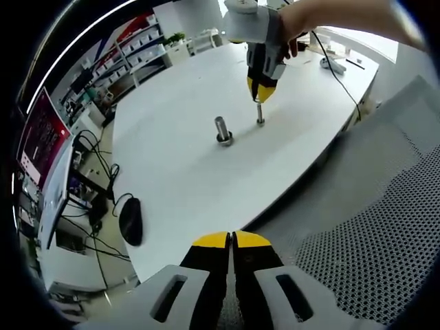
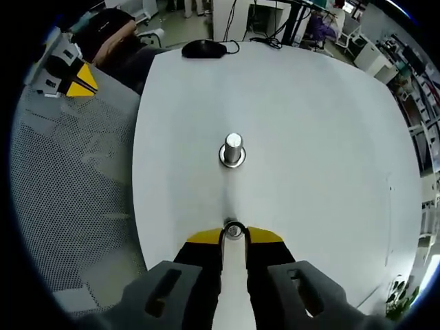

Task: Place the washer onto the threaded stud by aligning its center hole with the stud, sliding it down to the base, and recovering from edge contact or off-axis alignment until the washer reaches the visible bottom stop.

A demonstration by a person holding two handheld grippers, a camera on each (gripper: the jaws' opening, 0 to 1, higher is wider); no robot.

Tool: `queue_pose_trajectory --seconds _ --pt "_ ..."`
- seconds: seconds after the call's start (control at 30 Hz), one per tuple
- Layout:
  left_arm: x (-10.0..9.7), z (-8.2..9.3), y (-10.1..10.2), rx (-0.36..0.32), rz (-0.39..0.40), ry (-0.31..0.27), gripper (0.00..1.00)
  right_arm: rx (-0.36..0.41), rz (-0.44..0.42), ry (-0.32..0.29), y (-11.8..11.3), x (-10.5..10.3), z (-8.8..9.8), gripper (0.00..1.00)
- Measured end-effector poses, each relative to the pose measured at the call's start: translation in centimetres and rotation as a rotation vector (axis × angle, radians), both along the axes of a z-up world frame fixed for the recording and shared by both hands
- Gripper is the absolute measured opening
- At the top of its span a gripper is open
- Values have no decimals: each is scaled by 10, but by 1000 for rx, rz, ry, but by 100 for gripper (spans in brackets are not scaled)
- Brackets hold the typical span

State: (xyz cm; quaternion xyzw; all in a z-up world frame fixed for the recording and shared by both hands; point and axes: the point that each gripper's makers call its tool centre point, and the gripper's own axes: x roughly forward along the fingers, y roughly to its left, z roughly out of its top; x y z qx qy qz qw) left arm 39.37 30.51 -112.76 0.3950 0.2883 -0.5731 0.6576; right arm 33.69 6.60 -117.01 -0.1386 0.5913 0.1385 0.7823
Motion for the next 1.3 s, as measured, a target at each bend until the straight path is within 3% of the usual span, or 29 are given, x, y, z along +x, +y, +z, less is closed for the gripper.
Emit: queue_pose_trajectory --seconds 0.47,1.3 --pt "0 0 -1 -1 0 2 0 12 12 27 2 2 -9 14" --pt "0 -1 0 5 -5 4 0 10 3 37 5 -2 -8 14"
